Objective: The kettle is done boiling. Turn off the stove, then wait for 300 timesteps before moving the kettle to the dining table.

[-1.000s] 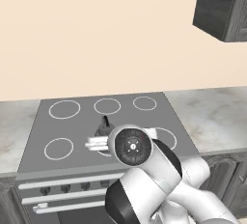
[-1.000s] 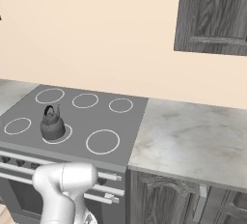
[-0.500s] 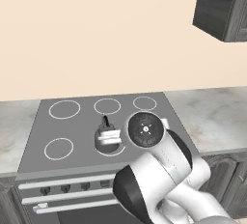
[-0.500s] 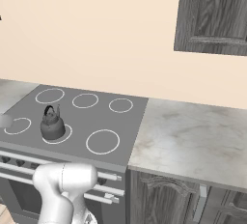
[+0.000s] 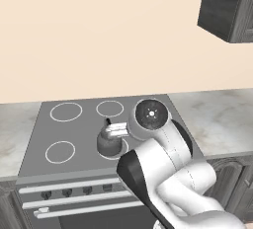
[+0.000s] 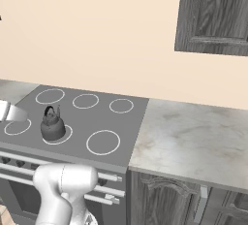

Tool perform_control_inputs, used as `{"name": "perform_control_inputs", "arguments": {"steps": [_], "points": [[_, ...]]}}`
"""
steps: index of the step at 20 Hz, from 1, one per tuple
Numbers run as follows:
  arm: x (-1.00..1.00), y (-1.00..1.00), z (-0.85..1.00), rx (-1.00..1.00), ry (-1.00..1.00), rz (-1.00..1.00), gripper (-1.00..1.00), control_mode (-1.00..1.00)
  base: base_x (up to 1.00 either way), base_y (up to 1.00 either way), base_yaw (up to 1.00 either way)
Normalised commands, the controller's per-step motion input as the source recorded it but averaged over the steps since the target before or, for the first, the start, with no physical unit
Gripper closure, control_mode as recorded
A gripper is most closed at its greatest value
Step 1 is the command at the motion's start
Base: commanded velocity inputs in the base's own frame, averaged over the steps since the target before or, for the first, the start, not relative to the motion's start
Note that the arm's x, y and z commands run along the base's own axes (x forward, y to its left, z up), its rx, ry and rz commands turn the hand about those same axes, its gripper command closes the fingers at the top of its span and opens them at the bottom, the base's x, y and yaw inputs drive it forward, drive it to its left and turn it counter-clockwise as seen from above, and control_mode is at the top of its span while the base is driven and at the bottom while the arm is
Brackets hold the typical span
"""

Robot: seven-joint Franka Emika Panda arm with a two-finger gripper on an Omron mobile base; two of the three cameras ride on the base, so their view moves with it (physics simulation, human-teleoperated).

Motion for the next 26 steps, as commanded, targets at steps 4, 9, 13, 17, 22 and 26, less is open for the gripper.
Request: {"name": "perform_control_inputs", "arguments": {"steps": [4, 9, 13, 17, 22, 26], "points": [[0.32, 0.05, 0.0, 0.0, 0.06, 0.0, -1.0, -1.0, 0.0, 0.0, 0.0], [0.3, 0.0, 0.0, 0.0, 0.04, 0.0, -1.0, -1.0, 0.0, 0.0, 0.0], [0.35, 0.02, 0.0, 0.0, 0.05, 0.0, -1.0, -1.0, 0.0, 0.0, 0.0], [0.37, 0.18, 0.0, 0.0, 0.02, 0.01, -1.0, -1.0, 0.0, 0.0, 0.0], [0.46, 0.27, -0.04, 0.0, 0.05, 0.0, -1.0, -1.0, 0.0, 0.0, 0.0], [0.54, 0.18, -0.12, -0.03, 0.04, 0.0, -1.0, -1.0, 0.0, 0.0, 0.0]]}}
